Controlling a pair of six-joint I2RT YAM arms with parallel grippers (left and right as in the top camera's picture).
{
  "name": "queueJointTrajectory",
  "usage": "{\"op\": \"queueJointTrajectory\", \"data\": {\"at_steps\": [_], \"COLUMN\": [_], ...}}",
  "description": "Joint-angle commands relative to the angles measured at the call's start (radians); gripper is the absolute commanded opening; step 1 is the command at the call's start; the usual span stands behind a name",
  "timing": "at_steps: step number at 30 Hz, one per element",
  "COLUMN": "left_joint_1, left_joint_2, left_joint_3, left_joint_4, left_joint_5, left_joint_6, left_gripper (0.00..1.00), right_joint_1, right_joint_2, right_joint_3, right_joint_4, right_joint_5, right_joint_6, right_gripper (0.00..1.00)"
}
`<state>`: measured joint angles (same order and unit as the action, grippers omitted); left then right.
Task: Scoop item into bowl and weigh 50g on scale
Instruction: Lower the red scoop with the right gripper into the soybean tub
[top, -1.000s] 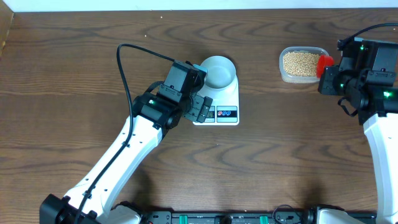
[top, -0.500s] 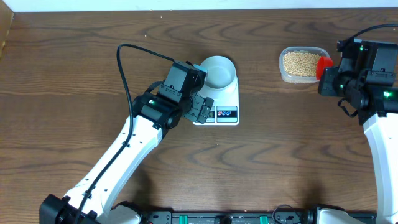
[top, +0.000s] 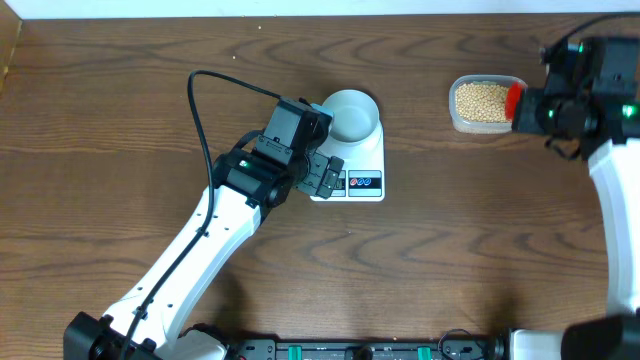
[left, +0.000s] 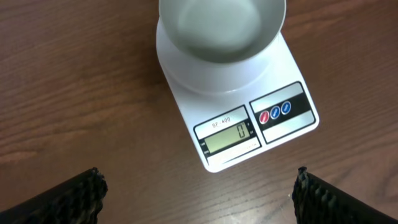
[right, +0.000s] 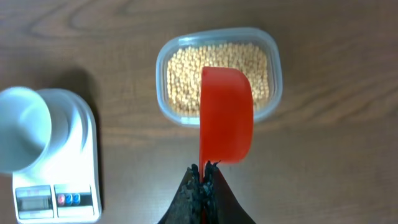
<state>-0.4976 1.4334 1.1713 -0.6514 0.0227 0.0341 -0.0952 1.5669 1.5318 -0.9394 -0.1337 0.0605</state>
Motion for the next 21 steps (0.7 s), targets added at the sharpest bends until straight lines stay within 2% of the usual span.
{"op": "queueJointTrajectory", "data": {"at_steps": [1, 11, 21], "left_joint_1": [0.004, 0.004, 0.004], "left_joint_2": [-0.014, -0.014, -0.014], "left_joint_3": [0.014, 0.014, 0.014], "left_joint_4": [-0.003, -0.003, -0.003], "left_joint_5": [-0.009, -0.009, -0.008], "left_joint_6": [0.014, 0.014, 0.014], "left_gripper": [0.98, 0.98, 0.98], "right_joint_1": [-0.016, -0.060, -0.062], "right_joint_2": [0.082, 0.271, 0.365], "right_joint_3": [0.103, 0.130, 0.129], "right_joint_4": [-0.015, 0.020, 0.091], "right_joint_5": [0.016, 0.015, 0.000], "right_joint_6": [0.009, 0.009, 0.013], "right_gripper": [0.01, 0.01, 0.01]}}
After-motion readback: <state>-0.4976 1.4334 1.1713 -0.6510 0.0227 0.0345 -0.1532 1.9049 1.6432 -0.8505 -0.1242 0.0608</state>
